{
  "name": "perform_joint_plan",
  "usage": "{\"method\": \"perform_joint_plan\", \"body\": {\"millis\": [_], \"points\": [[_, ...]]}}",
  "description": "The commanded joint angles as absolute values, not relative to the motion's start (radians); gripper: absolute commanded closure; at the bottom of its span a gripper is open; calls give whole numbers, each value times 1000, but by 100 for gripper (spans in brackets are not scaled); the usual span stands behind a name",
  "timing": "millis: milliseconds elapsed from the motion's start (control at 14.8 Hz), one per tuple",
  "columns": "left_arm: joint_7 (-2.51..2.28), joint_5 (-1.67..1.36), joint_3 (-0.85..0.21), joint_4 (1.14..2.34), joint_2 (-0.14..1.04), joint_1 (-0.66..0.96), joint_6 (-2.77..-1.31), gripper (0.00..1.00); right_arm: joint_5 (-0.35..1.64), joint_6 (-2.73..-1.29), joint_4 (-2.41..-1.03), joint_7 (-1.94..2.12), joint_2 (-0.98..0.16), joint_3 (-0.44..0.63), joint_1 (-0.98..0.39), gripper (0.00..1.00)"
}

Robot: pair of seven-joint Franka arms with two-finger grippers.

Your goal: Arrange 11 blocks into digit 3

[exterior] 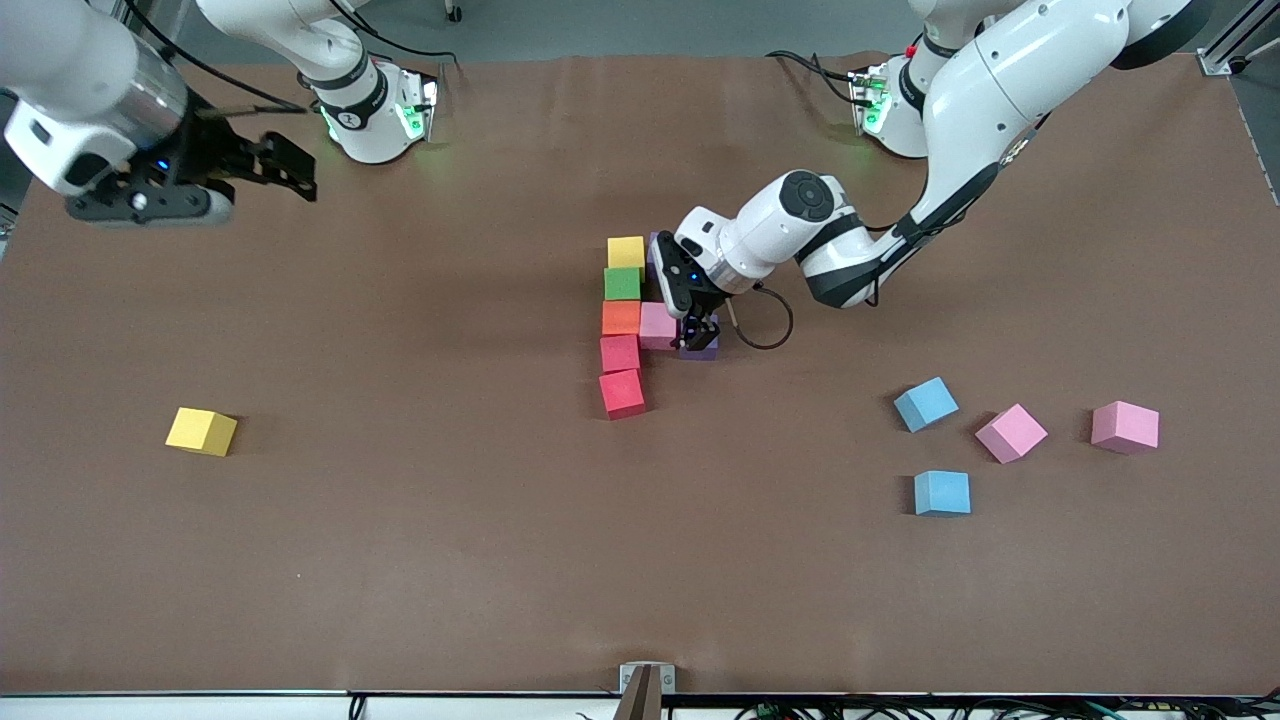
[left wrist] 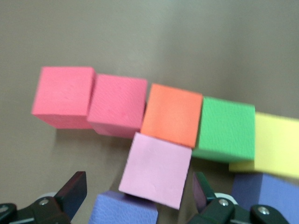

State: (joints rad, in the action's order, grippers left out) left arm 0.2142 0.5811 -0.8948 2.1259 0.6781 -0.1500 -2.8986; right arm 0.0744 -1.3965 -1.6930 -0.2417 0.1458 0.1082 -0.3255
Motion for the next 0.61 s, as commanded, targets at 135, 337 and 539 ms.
{"method": "perform_joint_plan", "body": {"millis": [135, 337, 539], "points": [[-32, 580, -908, 1920, 653, -121, -2647, 0, 60, -1390, -1720, -50, 201, 92, -123, 0], [-126, 578, -899, 1789, 663, -124, -2550, 0, 55, -1404, -1692, 12, 187, 92, -45, 0], [-137, 580, -865, 1757, 650, -178, -2513, 0, 54, -1417, -1620, 14, 135, 92, 3, 0]]}}
